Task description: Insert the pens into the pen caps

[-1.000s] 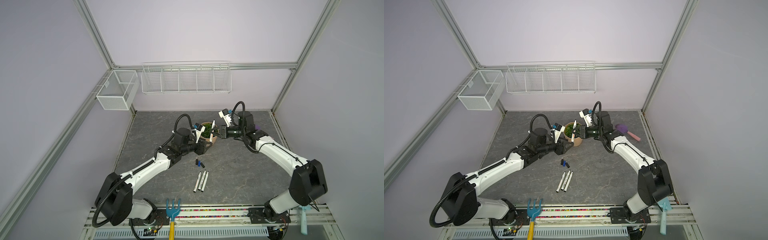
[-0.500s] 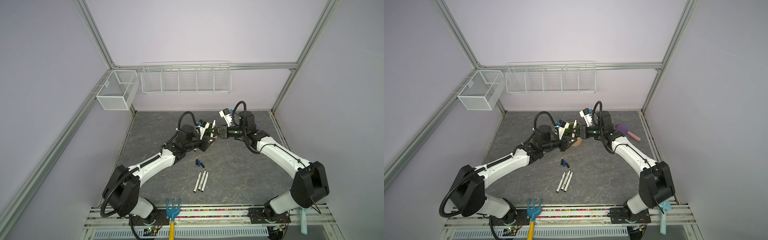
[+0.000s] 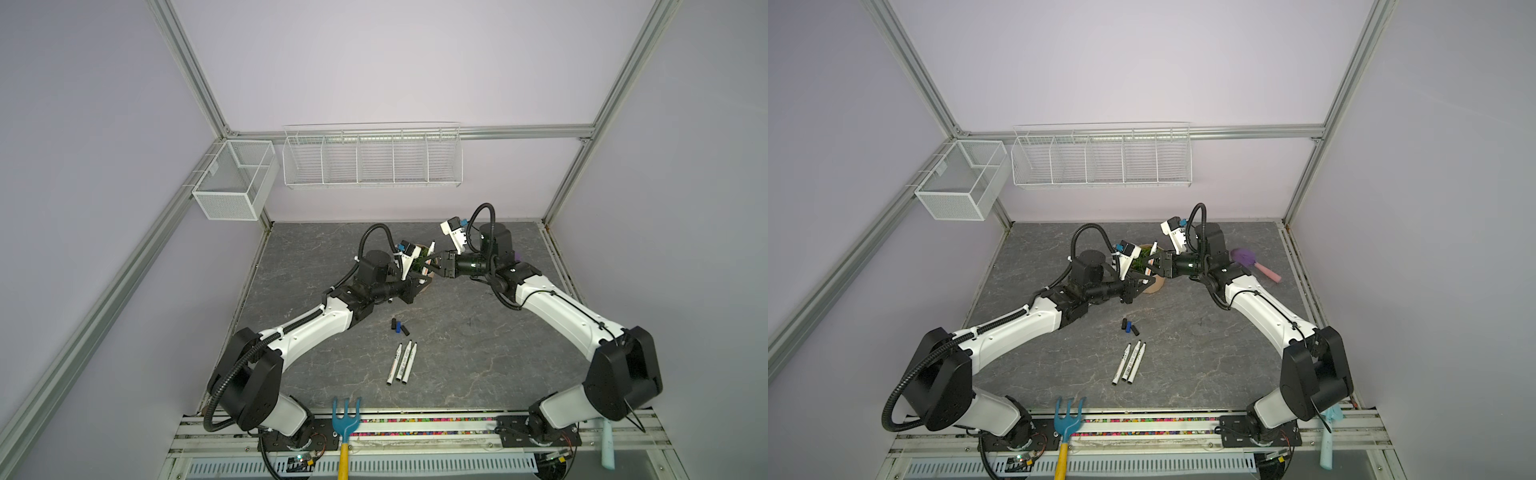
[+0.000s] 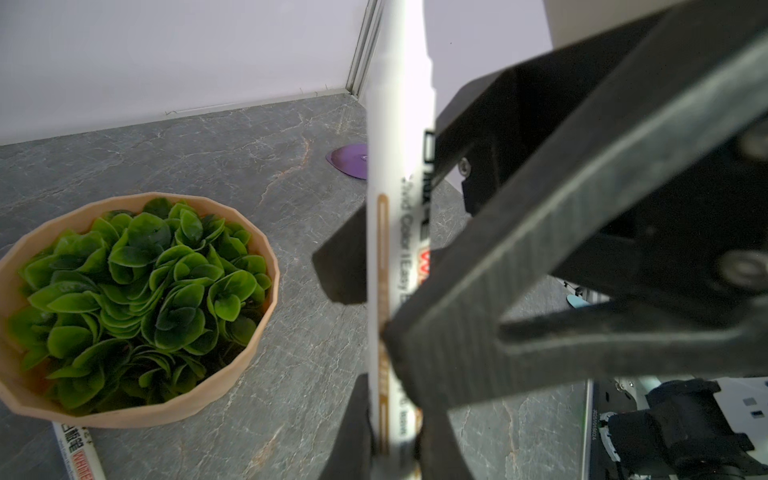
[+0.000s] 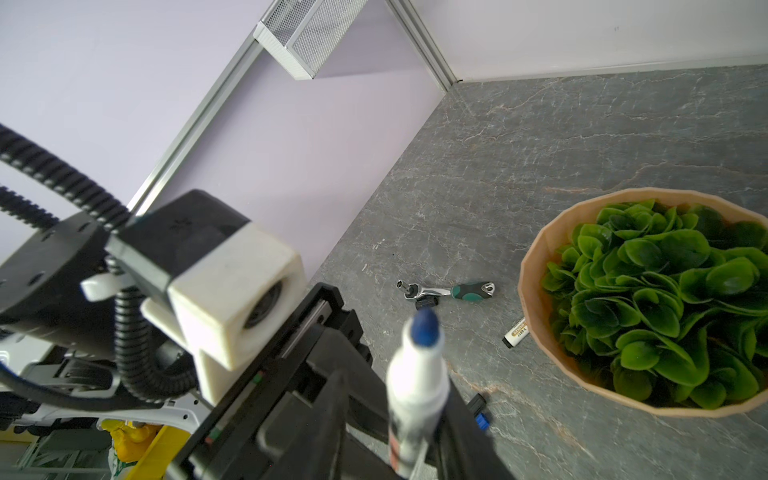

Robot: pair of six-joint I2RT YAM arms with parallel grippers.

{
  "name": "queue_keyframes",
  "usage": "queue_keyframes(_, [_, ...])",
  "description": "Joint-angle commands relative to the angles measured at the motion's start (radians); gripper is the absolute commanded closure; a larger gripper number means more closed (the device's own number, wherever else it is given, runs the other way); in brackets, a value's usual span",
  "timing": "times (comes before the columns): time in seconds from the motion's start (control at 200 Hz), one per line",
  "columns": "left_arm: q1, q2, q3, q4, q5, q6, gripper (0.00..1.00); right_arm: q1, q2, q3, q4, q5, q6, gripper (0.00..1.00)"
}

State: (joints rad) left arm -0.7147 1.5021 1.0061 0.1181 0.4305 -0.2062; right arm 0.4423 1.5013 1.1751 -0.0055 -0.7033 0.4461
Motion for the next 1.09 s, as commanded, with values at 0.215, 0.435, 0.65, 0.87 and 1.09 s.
queue_keyframes(0.215, [-0.026,-0.005,-0.025,-0.023,0.004,0.025,1.0,-0.015,-0.021,0.006,0.025,0.01,0.016,0.64])
queue_keyframes(0.435, [-0.027,-0.011,-0.035,-0.024,-0.003,0.027,1.0,-0.019,-0.024,-0.001,0.029,0.014,0.023,0.71])
queue_keyframes(0.65, [-0.027,-0.016,-0.04,-0.028,-0.009,0.037,1.0,-0.021,-0.032,-0.014,0.036,0.014,0.025,0.87])
queue_keyframes(0.87, [-0.027,-0.025,-0.031,-0.028,-0.025,0.038,0.83,-0.02,-0.026,-0.018,0.036,-0.007,0.026,0.92])
queue_keyframes(1.09, [-0.026,-0.027,0.02,-0.031,-0.063,0.065,0.66,-0.016,-0.033,-0.032,0.032,-0.015,0.02,0.92])
